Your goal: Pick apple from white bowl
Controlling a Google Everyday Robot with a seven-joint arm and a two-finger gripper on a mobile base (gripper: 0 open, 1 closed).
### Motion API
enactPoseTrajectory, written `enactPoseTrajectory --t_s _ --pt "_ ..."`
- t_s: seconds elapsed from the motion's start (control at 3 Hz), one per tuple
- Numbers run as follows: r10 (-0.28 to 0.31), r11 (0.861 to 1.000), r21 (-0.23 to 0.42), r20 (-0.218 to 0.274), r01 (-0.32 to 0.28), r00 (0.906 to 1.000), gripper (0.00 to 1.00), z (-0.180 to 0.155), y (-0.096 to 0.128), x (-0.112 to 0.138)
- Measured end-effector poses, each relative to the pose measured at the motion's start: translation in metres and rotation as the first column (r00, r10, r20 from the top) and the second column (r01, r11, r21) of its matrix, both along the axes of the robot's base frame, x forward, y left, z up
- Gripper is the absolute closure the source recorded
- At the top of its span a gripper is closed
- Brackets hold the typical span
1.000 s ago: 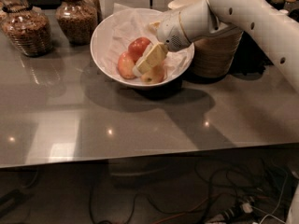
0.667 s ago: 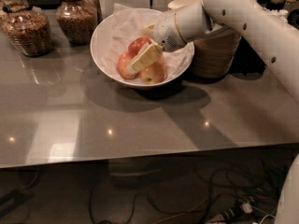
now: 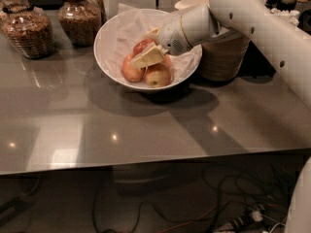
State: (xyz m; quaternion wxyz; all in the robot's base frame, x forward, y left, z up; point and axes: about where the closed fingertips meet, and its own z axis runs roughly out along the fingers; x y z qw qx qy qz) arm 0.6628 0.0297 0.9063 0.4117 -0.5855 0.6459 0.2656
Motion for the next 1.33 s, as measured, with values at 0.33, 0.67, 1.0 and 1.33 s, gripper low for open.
enactPoseTrajectory --t_s 0.33,0.67,1.0,1.33 --pt "0.001 1.0 0.009 0.018 -0.001 0.9998 0.79 0.006 0.0 -0.003" --pt "0.015 1.0 0.022 0.059 -0.016 0.9981 0.99 0.027 -0.001 -0.009" --pt "0.059 0.996 0.062 0.097 -0.065 0.9935 1.0 0.055 -0.012 -0.026" --pt "0.08 0.992 0.088 0.063 -0.085 0.9948 1.0 0.066 -0.041 -0.057"
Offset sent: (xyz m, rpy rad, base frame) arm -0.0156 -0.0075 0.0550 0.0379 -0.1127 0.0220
